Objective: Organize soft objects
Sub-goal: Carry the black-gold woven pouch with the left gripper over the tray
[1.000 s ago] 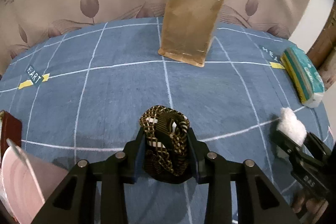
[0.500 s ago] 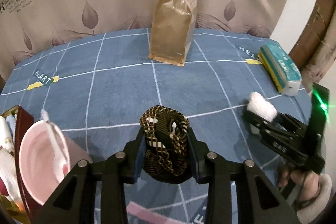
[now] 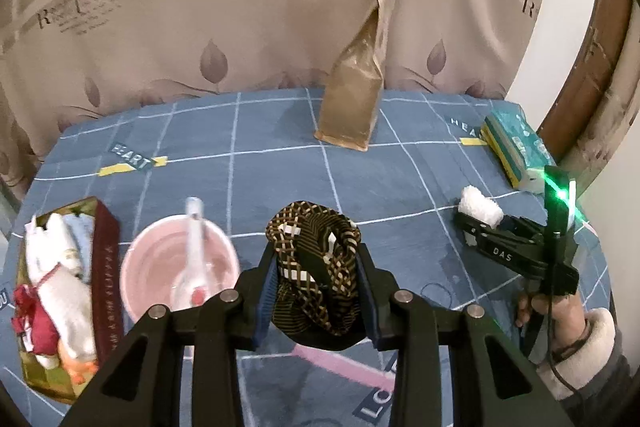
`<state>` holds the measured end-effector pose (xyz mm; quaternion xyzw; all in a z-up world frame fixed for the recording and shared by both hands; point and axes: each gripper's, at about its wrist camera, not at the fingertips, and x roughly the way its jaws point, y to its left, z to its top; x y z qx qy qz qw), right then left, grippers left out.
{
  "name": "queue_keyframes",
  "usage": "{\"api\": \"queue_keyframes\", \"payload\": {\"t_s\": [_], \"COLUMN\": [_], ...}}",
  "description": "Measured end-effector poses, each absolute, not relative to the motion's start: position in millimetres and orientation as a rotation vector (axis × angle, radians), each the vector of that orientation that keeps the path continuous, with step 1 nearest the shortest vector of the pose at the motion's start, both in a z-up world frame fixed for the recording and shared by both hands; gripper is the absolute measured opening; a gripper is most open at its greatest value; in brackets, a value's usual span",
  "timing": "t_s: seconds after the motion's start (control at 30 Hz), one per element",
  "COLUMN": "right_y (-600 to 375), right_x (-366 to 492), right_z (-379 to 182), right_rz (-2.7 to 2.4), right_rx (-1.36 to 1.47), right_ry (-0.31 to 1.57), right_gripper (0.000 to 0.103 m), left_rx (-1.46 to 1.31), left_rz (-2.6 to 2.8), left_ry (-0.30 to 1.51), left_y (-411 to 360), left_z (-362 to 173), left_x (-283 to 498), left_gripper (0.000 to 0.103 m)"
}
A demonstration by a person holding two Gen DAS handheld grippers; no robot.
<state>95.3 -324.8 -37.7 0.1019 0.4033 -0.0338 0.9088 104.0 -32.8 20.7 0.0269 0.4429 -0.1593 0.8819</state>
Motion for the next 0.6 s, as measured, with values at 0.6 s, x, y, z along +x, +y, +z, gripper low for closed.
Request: {"api": "queue_keyframes", "payload": {"t_s": [0.6], "right_y": [-326.8], "right_x": [98.0], "right_z": [-37.8], "right_rz": [-0.072], "right_rx": [0.190], "right_ry": [0.838], "right_gripper": [0.052], "left_rx": [0.008], "left_rz": [-0.046], "left_ry": [0.894], "left_y": [103.1], "left_z": [43.8], "left_x": [92.5], "left_gripper": [0.036]}}
